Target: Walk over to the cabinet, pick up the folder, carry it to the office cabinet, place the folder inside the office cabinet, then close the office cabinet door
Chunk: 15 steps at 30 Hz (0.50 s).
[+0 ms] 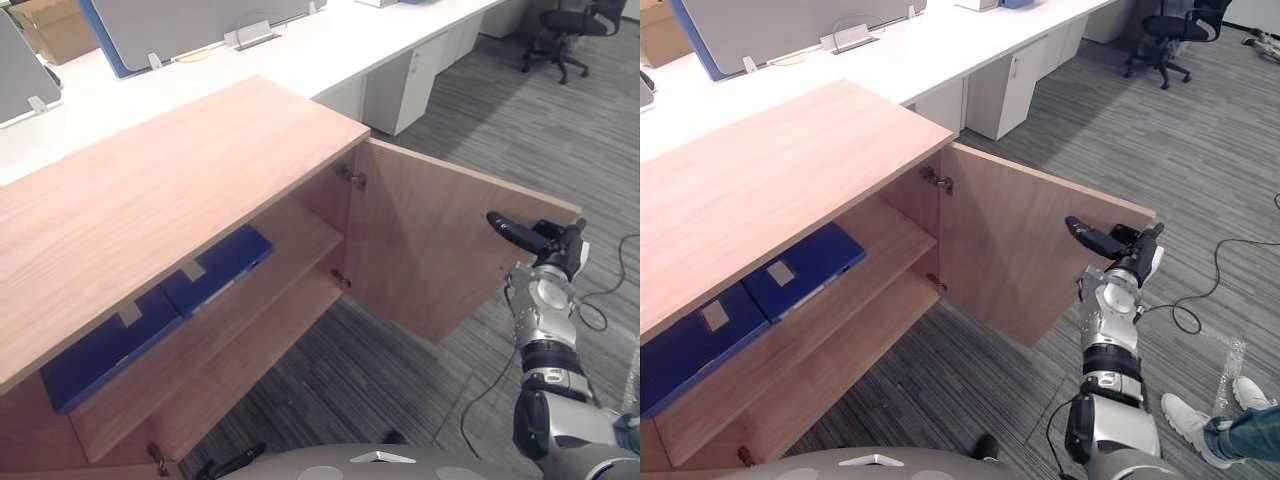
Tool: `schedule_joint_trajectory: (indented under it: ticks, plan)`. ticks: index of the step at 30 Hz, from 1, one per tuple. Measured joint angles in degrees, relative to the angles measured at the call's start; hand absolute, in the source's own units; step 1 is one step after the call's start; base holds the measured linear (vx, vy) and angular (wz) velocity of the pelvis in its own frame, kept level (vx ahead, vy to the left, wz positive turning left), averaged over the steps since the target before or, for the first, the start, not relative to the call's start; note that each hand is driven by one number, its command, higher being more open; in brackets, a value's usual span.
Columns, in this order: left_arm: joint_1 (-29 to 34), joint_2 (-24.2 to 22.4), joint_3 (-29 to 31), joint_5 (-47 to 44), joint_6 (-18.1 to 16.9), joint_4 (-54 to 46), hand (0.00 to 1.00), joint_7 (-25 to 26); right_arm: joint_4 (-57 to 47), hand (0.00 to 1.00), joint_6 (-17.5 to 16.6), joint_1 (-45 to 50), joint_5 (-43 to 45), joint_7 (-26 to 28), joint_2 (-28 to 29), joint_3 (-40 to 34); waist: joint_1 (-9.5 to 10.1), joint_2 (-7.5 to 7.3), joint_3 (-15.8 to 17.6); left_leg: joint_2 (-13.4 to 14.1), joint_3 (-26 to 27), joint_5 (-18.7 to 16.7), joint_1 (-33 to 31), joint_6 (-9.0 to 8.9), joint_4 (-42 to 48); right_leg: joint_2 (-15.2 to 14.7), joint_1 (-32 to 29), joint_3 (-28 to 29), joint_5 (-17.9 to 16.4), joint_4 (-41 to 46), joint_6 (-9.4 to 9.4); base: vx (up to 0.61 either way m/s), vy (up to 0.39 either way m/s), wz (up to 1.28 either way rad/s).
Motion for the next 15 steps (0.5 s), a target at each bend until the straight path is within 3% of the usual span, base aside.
schedule_joint_trajectory:
  ticks: [11,13,15]
  plan:
    - [0.1,1.0,-3.8,0.0,-0.1,0.0,1.00,-0.4,10.5,1.00,0.7,-5.2,-0.3,3.6,-6.9,8.6,-1.51,1.26,0.2,-0.6,-3.2,-0.2,-0.9,-0.19,1.8,-0.4,1.3,-1.3,1.1,-1.3,-0.01,-0.03,0.006,0.07]
    - [0.1,1.0,-3.9,0.0,-0.1,0.0,1.00,-0.4,10.5,1.00,0.8,-5.2,-0.3,4.4,-7.9,12.1,-1.77,1.50,0.3,-0.3,-3.2,-0.3,-1.1,-0.16,1.9,-0.1,1.2,-1.2,1.2,-1.4,-0.06,-0.07,-0.030,-0.05]
    - [0.2,0.9,-3.9,0.1,-0.1,0.0,1.00,-0.5,10.0,1.00,1.3,-4.5,-0.2,6.1,-11.0,20.0,-2.42,1.41,0.6,0.2,-3.1,-0.4,-1.2,-0.23,2.0,0.4,1.1,-1.1,0.9,-1.4,-0.13,-0.07,-0.047,-0.04]
